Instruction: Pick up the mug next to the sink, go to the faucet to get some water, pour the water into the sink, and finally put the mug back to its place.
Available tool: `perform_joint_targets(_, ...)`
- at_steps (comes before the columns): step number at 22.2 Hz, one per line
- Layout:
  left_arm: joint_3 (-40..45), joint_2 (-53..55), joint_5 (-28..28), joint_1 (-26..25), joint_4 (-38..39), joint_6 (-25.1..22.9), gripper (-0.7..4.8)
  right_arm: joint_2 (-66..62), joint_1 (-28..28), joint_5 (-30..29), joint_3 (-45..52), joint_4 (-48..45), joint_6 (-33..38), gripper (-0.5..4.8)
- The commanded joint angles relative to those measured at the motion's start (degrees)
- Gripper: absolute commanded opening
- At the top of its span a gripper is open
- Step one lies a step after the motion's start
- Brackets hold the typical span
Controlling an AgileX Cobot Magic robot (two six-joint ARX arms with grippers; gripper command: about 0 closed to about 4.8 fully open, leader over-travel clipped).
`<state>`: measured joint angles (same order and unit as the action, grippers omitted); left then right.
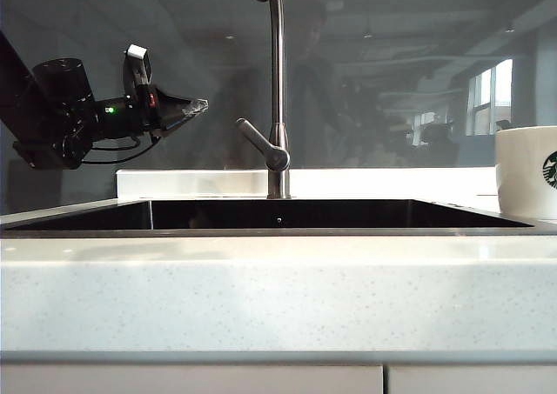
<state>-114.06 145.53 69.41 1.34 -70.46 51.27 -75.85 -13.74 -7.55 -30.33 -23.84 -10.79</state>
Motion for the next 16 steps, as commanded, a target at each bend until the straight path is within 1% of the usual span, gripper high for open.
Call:
perform_joint_targets(1,-0.3,-0.4,-0.1,0.2,-0.3,0.2,-0.05,0.4,0.0,0.0,-0.4,-0.3,0.3,1.27)
perform_joint_targets(3,-0.3,-0.4,-0.1,0.2,-0.3,0.2,-0.05,0.4,0.0,0.2,-0.4,0.7,0.3,1.27)
perform_joint_targets(5,-0.3,-0.4,-0.1,0.2,-0.3,0.2,-0.05,0.4,0.0,1.6,-0.4,2.6,0.3,1.27)
perform_joint_targets(9,-0.3,-0.4,-0.1,0.2,-0.3,0.2,-0.05,1.0,0.1,1.5,-0.4,5.4,0.3,1.27)
perform_joint_targets(16,-0.3,-0.4,-0.1,0.1,-0.3,0.2,-0.05,7.7,0.1,1.5,-0.4,11.1,0.3,1.27)
